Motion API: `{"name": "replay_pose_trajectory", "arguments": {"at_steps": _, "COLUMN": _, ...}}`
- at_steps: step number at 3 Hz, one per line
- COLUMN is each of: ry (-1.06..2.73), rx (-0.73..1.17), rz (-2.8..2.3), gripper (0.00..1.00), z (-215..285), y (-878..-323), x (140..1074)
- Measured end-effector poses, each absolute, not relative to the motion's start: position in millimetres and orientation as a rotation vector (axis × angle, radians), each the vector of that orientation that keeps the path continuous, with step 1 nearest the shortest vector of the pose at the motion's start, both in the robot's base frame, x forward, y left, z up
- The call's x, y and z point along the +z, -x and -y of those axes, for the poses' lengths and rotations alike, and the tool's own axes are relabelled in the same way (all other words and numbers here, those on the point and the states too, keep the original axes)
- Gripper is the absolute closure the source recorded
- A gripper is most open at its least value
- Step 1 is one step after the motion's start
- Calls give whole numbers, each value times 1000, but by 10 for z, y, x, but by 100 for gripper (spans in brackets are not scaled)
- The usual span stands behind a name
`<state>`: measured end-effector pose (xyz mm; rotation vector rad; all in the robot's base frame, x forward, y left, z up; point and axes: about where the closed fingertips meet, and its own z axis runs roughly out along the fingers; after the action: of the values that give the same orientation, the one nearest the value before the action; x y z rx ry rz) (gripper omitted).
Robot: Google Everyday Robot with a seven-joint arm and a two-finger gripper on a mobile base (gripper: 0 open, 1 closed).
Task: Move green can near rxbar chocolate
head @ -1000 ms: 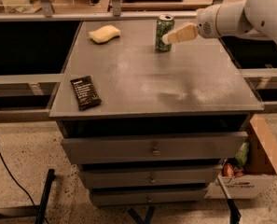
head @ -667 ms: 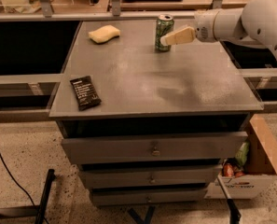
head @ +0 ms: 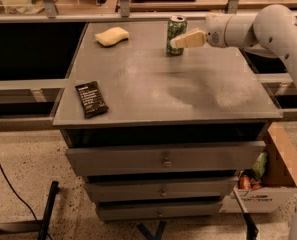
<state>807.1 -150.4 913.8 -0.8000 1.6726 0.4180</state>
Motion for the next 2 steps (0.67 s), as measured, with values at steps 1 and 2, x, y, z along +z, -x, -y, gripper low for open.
{"name": "replay_pose_trajectory", "arguments": {"at_steps": 1, "ry": 816, "rx": 438, "rz": -1670, "gripper": 0, "z": 1435, "y": -8197, "x": 9068}}
{"name": "replay_pose_trajectory", "arguments": {"at_steps": 2, "ry": 821, "rx": 463, "rz": -1662, "gripper": 0, "z": 1316, "y": -8310, "x": 9023}}
